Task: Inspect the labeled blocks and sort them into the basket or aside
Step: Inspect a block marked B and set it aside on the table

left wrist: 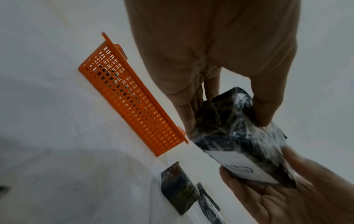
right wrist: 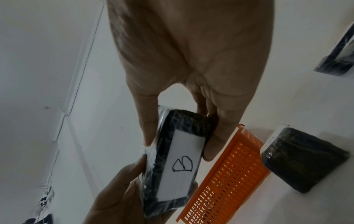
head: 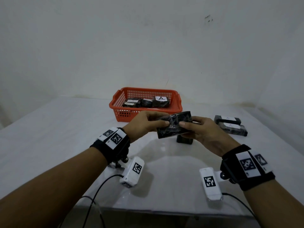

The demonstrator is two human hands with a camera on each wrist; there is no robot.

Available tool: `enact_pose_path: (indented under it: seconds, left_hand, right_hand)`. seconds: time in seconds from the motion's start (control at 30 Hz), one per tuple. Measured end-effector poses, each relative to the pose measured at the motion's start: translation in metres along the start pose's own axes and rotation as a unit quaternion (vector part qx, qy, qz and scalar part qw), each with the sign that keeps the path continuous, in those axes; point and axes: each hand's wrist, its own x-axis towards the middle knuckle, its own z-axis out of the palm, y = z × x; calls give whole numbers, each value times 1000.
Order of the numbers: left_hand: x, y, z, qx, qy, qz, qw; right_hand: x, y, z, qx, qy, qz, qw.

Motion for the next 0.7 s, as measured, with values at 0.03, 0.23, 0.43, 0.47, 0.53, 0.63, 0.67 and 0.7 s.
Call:
enact_pose_path:
  seconds: [0.03,0.23,0.43,0.47,0.53,0.63,0.67,0.7]
  left_hand:
    - [0,1,-1,2,-3,0,1000]
    - [-2,5,-3,57,-26,7,998]
    - [-1,3,-4,72,2,29,997]
    - [0,2,-4,80,5,36,996]
    - [-1,0,-5,110,14,52,992]
    - [-3,-2,-6,130,20,67,989]
    - [-3,-3,-6,134,18,74,988]
    - [-4,-4,-6,139,17,80,987]
  right_hand:
    - [0,-1,0,3,3,-5,1000]
    - [2,-3,2,-28,4,-12,1000]
    - [1,-13,6,-11,-6,-7,1000]
    - [-1,-16,7,-19,-15,2,1000]
    - [-3,-19,9,-32,-31,23,999]
    - [-2,-19,12,-28,-22,53,998]
    - [-2,-18,13,-19,-14,55,998]
    - [-2,-16,13,-10,-7,50,999]
